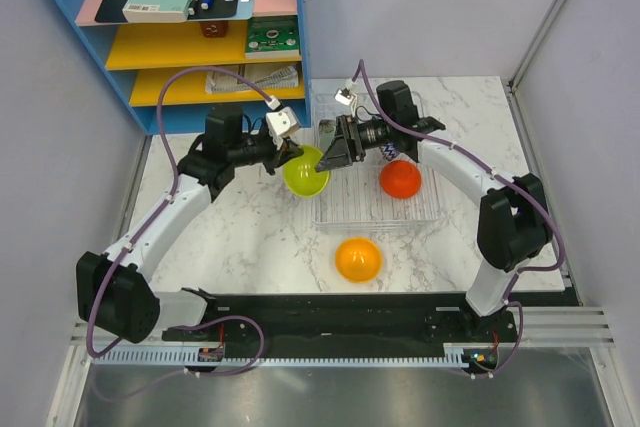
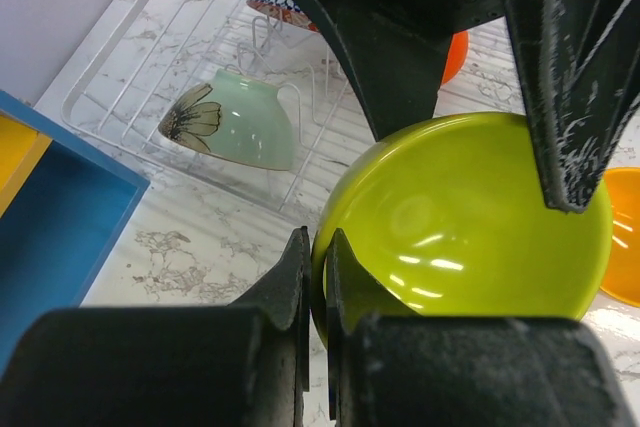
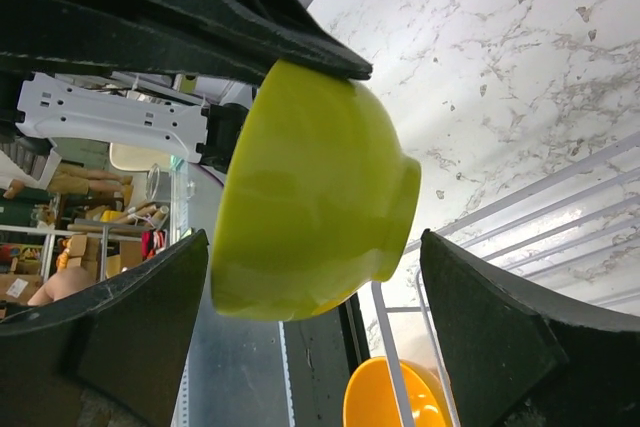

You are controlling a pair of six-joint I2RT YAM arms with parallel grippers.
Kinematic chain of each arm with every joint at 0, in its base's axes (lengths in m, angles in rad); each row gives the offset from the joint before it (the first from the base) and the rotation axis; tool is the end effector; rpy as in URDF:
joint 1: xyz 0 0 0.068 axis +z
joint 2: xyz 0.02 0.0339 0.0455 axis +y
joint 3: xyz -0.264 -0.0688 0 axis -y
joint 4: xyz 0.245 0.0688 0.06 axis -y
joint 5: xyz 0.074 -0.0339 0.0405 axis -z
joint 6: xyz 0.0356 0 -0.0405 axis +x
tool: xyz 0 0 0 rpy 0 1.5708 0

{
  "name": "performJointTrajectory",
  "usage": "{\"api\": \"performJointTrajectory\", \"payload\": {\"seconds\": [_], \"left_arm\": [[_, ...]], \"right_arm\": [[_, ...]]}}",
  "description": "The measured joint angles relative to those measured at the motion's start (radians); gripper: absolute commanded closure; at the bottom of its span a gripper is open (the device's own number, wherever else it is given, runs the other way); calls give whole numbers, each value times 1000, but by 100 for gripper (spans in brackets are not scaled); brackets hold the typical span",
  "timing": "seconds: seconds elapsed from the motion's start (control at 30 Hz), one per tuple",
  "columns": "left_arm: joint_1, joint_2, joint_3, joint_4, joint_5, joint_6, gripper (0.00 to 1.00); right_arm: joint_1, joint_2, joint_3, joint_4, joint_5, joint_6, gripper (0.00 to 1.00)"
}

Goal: Load the bowls into the dish rack

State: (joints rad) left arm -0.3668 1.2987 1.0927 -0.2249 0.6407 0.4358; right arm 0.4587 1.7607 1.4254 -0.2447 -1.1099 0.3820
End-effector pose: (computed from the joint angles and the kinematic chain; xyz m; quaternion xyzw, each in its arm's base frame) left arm 0.2671 -0.1254 0.3336 0.4686 0.6692 -0.2473 0.5210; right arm 0.3410 0.2040 0.2996 -0.2790 0.7376 0.5881 0.1797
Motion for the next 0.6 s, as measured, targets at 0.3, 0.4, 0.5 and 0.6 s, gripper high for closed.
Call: {"api": "performJointTrajectory", "payload": {"seconds": [0.3,0.4,0.5,0.6], "left_arm": [[-5,-1,0,7,15,-12,98],[-6,-1,0,12,16,-13,98],[-6,-2,0,16,15,-13,98],[-6,-4,0,18,13,-15,98]], "right_arm": [[2,24,0,34,-23,34,17],[2,24,-2,56,-42,45,27],[0,24,-10,71,-44,61,49],[-4,24,-29,98,-49,95,82]]}}
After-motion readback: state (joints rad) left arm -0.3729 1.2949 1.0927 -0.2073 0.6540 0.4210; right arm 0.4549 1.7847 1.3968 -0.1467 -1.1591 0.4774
